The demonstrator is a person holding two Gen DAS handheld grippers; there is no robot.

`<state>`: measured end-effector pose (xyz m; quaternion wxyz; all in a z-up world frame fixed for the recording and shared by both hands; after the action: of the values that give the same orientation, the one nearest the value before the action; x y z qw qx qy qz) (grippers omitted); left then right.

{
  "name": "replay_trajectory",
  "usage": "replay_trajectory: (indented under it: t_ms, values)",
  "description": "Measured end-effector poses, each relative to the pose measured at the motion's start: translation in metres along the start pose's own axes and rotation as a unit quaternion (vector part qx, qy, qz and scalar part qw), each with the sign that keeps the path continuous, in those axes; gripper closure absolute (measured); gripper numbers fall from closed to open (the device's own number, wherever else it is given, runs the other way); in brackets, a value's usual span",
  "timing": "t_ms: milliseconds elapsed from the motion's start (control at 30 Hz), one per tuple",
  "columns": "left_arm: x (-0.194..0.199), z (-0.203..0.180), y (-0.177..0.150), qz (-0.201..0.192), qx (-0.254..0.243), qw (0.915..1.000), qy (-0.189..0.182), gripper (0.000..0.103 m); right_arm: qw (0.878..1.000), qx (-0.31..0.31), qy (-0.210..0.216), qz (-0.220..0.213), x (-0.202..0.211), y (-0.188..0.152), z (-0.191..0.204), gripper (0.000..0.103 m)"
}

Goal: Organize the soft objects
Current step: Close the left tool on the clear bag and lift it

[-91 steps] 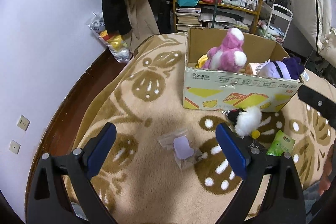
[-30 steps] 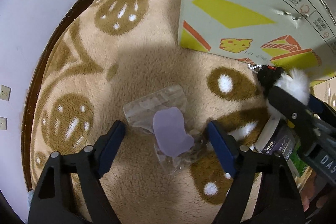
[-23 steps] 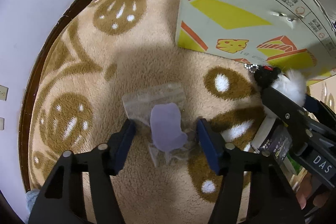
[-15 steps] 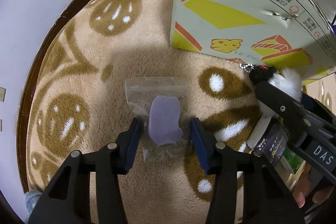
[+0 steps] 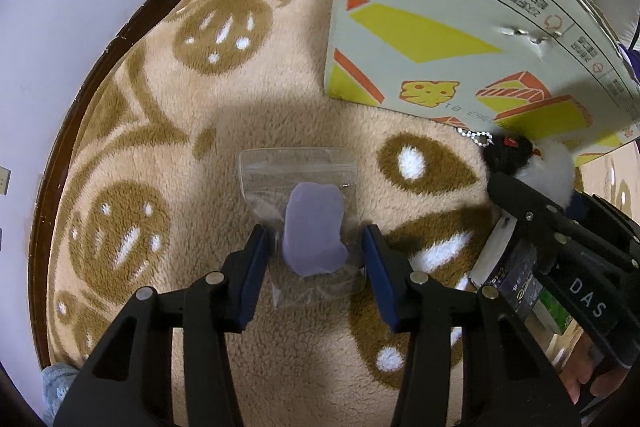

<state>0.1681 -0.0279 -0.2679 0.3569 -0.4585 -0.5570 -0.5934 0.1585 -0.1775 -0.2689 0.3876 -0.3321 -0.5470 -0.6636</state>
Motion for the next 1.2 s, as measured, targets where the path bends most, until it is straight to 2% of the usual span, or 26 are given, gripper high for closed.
replay_trajectory:
  t_ms: [233, 567, 1000, 1033, 1133, 1200]
  values:
    - [0.005, 0.000, -0.001, -0.012, -0.003, 0.9999, 0.006, 0.057, 1.000, 0.021, -0.014, -0.006, 0.002, -0.004, 0.008, 0.066]
    - [0.019, 0.005, -0.003, -0.037, 0.008, 0.9993, -0.002, 0.057, 1.000, 0.000, 0.007, -0.014, 0.014, -0.008, -0.002, 0.069]
    - [0.048, -0.003, -0.015, -0.062, -0.009, 0.9980, -0.006, 0.059, 0.998, -0.033, 0.027, -0.046, 0.054, -0.005, -0.021, 0.073]
    - [0.051, -0.004, -0.016, -0.067, -0.009, 0.9977, -0.006, 0.065, 0.998, -0.037, 0.028, -0.049, 0.058, -0.005, -0.024, 0.073]
    - [0.059, -0.006, -0.018, -0.073, -0.009, 0.9972, -0.011, 0.068, 0.997, -0.046, 0.033, -0.058, 0.070, -0.006, -0.030, 0.073]
    - [0.060, -0.008, -0.019, -0.069, -0.008, 0.9974, -0.020, 0.076, 0.996, -0.051, 0.034, -0.063, 0.075, -0.005, -0.031, 0.073]
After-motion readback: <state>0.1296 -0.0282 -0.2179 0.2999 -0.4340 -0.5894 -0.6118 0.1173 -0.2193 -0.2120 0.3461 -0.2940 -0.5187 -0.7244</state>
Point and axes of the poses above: each gripper's, at about its wrist camera, not at the fingertips, and x roughly against the way its jaws point, z to its left, y to its top, the point moved 9 cm from there along -x, roughly the way its jaws point, and after that the axes turned 4 degrees about -z, right-handed, at the moved point
